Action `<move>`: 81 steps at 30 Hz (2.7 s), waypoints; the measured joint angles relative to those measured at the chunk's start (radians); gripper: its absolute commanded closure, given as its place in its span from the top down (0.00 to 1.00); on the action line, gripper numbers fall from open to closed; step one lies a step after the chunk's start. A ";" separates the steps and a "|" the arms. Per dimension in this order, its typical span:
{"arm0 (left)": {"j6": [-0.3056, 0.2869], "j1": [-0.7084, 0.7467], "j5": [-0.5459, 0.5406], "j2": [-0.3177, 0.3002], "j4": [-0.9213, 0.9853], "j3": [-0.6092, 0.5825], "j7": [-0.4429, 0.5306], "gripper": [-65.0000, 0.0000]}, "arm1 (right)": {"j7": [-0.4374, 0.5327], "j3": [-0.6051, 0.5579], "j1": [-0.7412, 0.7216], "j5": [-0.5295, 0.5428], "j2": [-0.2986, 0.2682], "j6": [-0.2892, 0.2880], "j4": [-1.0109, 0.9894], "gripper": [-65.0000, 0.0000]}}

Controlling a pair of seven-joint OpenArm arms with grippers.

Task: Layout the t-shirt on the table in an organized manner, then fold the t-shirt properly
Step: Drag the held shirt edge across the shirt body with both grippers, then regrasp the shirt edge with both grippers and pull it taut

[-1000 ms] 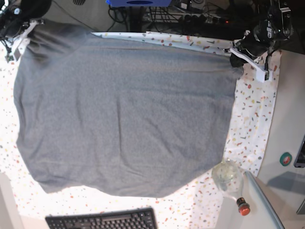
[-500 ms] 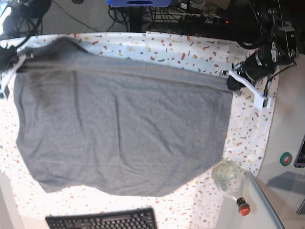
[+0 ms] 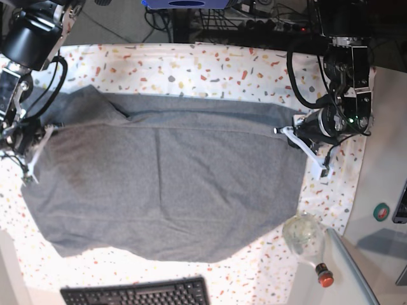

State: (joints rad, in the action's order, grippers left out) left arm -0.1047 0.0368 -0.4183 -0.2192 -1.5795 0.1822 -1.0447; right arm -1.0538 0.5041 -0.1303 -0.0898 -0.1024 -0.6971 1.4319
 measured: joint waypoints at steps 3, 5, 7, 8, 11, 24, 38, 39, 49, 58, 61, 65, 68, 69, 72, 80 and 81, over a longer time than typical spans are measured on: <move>-0.001 -0.032 -0.005 0.006 -0.001 -0.001 0.005 0.00 | 0.000 -0.035 -0.036 -0.001 -0.003 0.000 -0.045 0.00; -0.002 -0.043 -0.008 0.008 -0.002 -0.001 0.006 0.00 | 0.003 -0.042 -0.058 0.000 -0.002 0.000 -0.070 0.00; -0.001 -0.051 -0.003 0.005 -0.002 0.000 0.001 0.00 | 0.012 -0.044 -0.076 -0.002 -0.006 0.000 -0.090 0.00; -0.001 -0.055 -0.003 0.003 -0.002 0.000 0.001 0.00 | 0.033 -0.044 -0.084 0.000 -0.011 0.000 -0.101 0.00; 0.038 -0.060 -0.006 0.004 -0.002 -0.001 0.002 0.00 | 0.064 -0.044 -0.112 -0.003 -0.028 0.000 -0.149 0.00; 0.081 -0.059 -0.010 0.008 -0.002 0.033 0.001 0.00 | 0.179 -0.135 -0.135 -0.006 -0.047 0.000 -0.245 0.00; 0.090 -0.072 -0.002 0.014 0.107 0.060 0.100 0.00 | 0.217 -0.136 -0.174 -0.005 -0.049 0.000 -0.307 0.00; 0.090 -0.080 -0.001 0.016 0.111 0.060 0.098 0.00 | 0.217 -0.136 -0.174 -0.005 -0.049 0.000 -0.307 0.00; 0.089 -0.199 -0.005 0.006 0.208 -0.034 0.115 0.00 | 0.224 -0.203 -0.219 -0.005 -0.046 0.000 -0.350 0.00; 0.090 -0.243 -0.002 0.011 0.277 -0.035 0.115 0.00 | 0.254 -0.203 -0.227 -0.007 -0.051 0.000 -0.387 0.00; 0.089 -0.256 -0.004 0.011 0.277 -0.033 0.118 0.00 | 0.253 -0.202 -0.225 -0.008 -0.051 0.000 -0.386 0.03; 0.090 -0.261 -0.003 0.010 0.277 -0.030 0.113 0.50 | 0.253 -0.161 -0.222 -0.006 -0.043 0.000 -0.373 0.45; 0.090 -0.276 -0.004 0.007 0.269 -0.026 0.117 0.79 | 0.258 -0.071 -0.185 0.003 -0.036 0.000 -0.277 0.52; 0.090 -0.272 -0.005 0.009 0.253 -0.015 0.121 0.85 | 0.251 -0.043 -0.166 -0.003 -0.037 0.000 -0.231 0.52; 0.081 -0.211 -0.028 0.026 0.151 0.103 0.172 0.88 | 0.241 0.050 -0.089 -0.009 -0.010 0.004 -0.056 0.52; 0.046 0.138 -0.013 0.170 -0.033 0.305 0.265 0.88 | 0.140 0.366 0.082 0.047 0.144 0.002 0.243 0.53; 0.015 0.167 -0.016 0.194 -0.026 0.324 0.288 0.88 | 0.140 0.401 0.104 0.083 0.152 0.003 0.246 0.53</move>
State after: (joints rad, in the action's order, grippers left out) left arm -0.0895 0.2039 -0.4347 -0.0250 -1.6058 0.5064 -0.7563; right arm -0.9134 0.9051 -0.0261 -0.0067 0.0494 -0.6937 1.6783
